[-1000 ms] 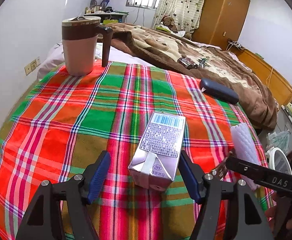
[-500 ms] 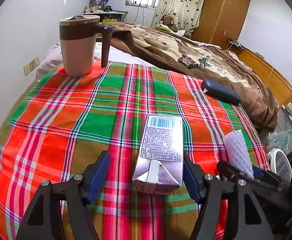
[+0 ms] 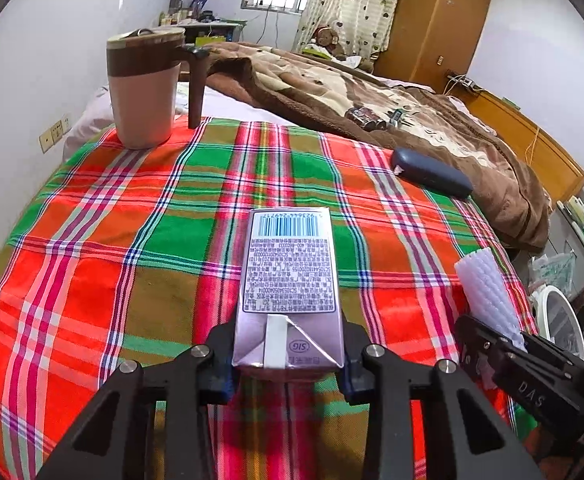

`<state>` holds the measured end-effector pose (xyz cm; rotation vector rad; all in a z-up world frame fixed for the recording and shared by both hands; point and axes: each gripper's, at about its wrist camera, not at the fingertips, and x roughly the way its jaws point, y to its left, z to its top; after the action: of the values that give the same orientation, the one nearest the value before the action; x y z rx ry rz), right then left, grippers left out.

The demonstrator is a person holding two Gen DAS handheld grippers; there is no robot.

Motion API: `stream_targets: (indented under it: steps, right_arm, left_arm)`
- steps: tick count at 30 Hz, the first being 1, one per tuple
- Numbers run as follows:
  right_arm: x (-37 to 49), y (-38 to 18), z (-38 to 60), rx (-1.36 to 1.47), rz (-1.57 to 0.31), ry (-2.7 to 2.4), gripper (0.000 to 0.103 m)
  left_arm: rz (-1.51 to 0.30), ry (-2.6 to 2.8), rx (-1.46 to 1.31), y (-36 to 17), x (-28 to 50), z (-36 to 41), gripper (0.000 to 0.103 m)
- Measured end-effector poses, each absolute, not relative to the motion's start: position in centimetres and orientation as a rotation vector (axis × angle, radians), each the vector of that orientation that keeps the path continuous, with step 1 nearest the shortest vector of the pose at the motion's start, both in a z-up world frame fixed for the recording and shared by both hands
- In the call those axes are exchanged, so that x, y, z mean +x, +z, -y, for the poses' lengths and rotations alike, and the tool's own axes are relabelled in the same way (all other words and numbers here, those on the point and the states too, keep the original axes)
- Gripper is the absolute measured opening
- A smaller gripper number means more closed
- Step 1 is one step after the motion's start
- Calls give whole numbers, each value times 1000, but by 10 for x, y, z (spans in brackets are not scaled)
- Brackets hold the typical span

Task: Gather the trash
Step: 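Carry the milk carton and foam sleeve in both tools over the white bin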

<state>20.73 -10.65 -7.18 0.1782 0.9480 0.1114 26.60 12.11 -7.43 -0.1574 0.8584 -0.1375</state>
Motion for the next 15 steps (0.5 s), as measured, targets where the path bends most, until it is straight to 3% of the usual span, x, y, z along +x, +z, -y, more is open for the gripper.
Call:
stream_targets:
  steps: [5,15]
  right_arm:
    - [197,-71,124,329,-927,226,26]
    - [176,-53,141,355,-875,278,26]
  left_arm:
    - [-846,-167,-146,-70,250,-112,37]
    - [-819,-224,-126,-55,219,-87,37]
